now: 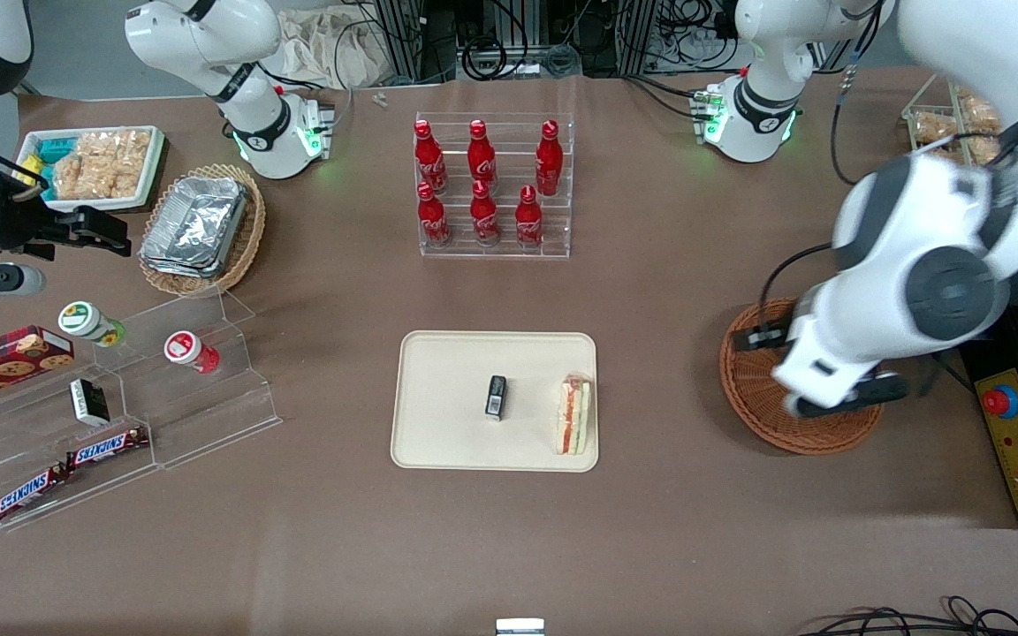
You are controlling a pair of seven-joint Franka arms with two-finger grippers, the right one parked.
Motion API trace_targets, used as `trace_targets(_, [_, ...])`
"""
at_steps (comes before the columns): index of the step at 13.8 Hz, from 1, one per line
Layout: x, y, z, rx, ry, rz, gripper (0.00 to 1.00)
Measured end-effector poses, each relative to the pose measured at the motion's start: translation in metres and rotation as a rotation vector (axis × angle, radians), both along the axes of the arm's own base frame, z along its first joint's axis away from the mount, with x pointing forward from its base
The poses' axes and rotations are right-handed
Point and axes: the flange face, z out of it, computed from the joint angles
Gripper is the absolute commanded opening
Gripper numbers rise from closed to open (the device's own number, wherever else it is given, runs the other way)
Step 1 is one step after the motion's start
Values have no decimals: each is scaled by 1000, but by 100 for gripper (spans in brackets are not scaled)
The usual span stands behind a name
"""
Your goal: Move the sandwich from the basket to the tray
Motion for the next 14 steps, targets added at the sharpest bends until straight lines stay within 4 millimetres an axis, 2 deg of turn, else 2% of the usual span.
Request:
trace_targets(1, [-5, 21, 15, -5, 8, -29, 100])
trace_targets(3, [-11, 43, 29, -9, 6, -49, 100])
trace_targets(6, [-5, 66, 30, -33, -15, -54, 100])
trace_targets(10, [-11, 84, 32, -37, -48, -97, 100])
trace_targets(12, [-26, 92, 35, -55, -88, -121, 100])
trace_targets(14, [-50, 112, 36, -65, -165, -124, 100])
